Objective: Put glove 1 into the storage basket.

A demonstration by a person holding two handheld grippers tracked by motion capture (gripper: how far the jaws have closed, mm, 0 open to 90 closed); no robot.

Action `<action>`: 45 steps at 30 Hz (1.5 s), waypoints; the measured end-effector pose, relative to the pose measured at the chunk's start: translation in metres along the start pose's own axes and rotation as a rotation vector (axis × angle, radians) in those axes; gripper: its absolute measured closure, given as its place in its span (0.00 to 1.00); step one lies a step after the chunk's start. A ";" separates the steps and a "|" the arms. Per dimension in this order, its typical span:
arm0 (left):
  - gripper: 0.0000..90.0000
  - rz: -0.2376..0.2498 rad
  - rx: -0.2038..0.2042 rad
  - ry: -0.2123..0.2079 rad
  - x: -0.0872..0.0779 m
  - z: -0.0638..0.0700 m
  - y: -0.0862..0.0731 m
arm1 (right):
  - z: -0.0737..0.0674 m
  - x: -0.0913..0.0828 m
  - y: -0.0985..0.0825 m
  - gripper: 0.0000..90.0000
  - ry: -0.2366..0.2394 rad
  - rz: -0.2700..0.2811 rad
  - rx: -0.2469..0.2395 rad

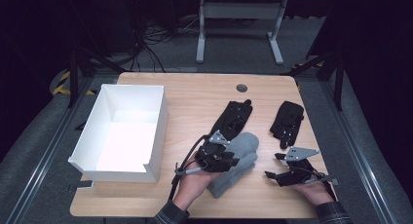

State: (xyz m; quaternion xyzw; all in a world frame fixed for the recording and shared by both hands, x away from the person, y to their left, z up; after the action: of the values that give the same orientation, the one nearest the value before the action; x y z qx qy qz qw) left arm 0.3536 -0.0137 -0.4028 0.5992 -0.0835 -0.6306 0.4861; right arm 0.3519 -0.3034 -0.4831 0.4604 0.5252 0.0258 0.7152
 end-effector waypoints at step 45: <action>0.97 -0.085 -0.031 -0.034 -0.023 -0.017 -0.061 | -0.073 0.016 0.058 1.00 0.313 0.050 -0.129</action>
State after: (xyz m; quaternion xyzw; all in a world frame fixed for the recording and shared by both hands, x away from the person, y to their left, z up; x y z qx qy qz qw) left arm 0.3325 0.0423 -0.4338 0.5840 -0.0566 -0.6619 0.4665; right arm 0.3284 -0.2154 -0.4563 0.4168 0.6160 0.1485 0.6518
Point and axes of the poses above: each handheld gripper's, and its own axes: x roughly forward along the jaws, y roughly out of its top, z roughly to its right, the point moved 2 cm from there along x, roughly forward along the jaws, and after that the axes turned 4 degrees about -z, right-handed, at the moved point
